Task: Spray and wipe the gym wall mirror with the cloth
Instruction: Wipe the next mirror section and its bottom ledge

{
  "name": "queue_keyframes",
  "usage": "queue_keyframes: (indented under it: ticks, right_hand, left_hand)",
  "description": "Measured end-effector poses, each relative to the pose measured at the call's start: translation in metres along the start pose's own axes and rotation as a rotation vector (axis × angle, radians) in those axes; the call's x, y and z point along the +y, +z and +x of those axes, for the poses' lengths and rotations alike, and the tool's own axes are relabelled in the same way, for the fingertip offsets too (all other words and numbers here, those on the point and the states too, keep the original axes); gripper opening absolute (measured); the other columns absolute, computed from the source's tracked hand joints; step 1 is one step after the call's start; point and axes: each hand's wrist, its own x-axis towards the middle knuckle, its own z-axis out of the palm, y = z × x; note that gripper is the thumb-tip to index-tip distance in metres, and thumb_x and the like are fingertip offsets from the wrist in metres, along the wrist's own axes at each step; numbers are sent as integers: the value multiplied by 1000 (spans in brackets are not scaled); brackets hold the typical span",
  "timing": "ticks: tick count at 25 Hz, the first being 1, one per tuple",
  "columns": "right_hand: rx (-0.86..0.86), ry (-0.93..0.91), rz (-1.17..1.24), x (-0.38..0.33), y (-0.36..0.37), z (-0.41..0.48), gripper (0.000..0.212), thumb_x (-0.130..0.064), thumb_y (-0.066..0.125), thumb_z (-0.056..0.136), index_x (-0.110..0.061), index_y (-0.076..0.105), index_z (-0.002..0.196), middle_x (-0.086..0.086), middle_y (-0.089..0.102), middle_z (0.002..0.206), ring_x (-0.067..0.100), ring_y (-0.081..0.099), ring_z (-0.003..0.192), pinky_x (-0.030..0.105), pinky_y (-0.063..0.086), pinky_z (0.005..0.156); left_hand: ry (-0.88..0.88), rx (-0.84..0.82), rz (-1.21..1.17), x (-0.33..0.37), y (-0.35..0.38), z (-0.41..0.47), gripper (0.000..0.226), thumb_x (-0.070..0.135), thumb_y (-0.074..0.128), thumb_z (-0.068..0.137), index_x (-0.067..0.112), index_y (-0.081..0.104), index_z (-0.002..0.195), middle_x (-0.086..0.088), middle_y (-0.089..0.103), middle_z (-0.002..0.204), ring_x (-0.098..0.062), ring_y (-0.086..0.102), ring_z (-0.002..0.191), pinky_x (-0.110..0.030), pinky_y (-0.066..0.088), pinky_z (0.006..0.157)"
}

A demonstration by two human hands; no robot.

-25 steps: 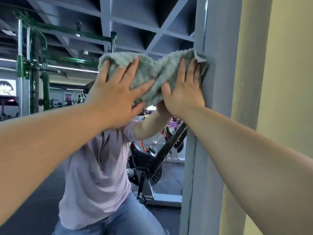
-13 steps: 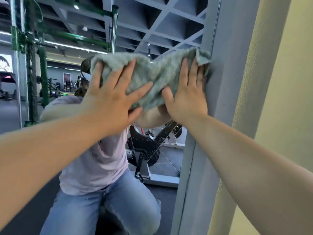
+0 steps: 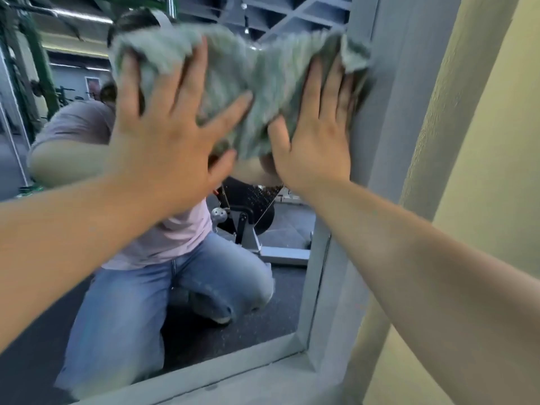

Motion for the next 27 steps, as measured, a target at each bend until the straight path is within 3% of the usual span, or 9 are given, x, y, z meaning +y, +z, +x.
queue_keyframes:
  ticks: [4, 8, 10, 15, 17, 20, 21, 27]
  right_hand:
    - [166, -13, -1, 10, 23, -17, 75, -43, 35, 92, -8, 12, 154, 19, 7, 160, 35, 4, 148, 37, -2, 119]
    - [-68, 33, -67, 30, 52, -112, 78, -47, 29, 90, -7, 6, 153, 22, 11, 159, 39, 8, 144, 40, -3, 119]
    - [-146, 27, -93, 35, 46, -113, 81, -50, 26, 89, -7, 1, 153, 22, 6, 160, 40, 4, 145, 45, -1, 120]
    - [-41, 47, 30, 24, 22, -60, 79, -46, 34, 95, -9, -4, 154, 18, -8, 161, 32, -10, 148, 38, -6, 120]
    - [-46, 7, -17, 24, 41, -97, 80, -45, 34, 92, -5, 2, 154, 22, 1, 160, 35, -1, 148, 41, 2, 121]
    - [-222, 12, -70, 31, 53, -148, 83, -51, 31, 89, -10, 0, 154, 17, 6, 160, 34, 6, 146, 44, 14, 118]
    - [-257, 12, -72, 35, 53, -151, 84, -52, 30, 89, -10, -2, 154, 16, 3, 161, 33, 3, 147, 44, 12, 118]
    - [-92, -72, -57, 32, 43, -103, 85, -48, 37, 89, -6, 2, 154, 15, -2, 162, 29, -5, 149, 32, -5, 117]
  left_hand:
    - [-127, 80, -15, 12, 5, -12, 60, 51, 29, 97, 35, 15, 153, -23, 0, 160, -41, 10, 145, -62, -2, 112]
    - [-38, 7, 14, 57, 30, -79, 58, 43, 38, 94, 33, 27, 150, -22, 12, 159, -41, 26, 139, -61, 3, 112]
    - [5, 11, 19, 57, 27, -76, 59, 42, 39, 93, 31, 30, 150, -22, 14, 158, -40, 26, 139, -62, 7, 112]
    - [-107, 62, -79, 32, 9, -30, 57, 45, 35, 97, 29, 27, 151, -23, 7, 159, -38, 14, 145, -59, 3, 114]
    - [-92, 66, -44, 51, 20, -62, 55, 41, 37, 98, 31, 27, 151, -22, 12, 159, -40, 22, 142, -60, 7, 114]
    - [21, 12, 7, 72, 37, -110, 58, 37, 42, 96, 33, 26, 151, -18, 21, 158, -39, 35, 129, -59, 14, 111]
    - [31, -12, 2, 75, 39, -118, 57, 37, 42, 95, 34, 27, 151, -17, 22, 158, -39, 35, 128, -59, 15, 111]
    - [-59, 38, -92, 63, 29, -94, 57, 39, 41, 96, 28, 30, 151, -20, 15, 159, -37, 22, 140, -54, 4, 116]
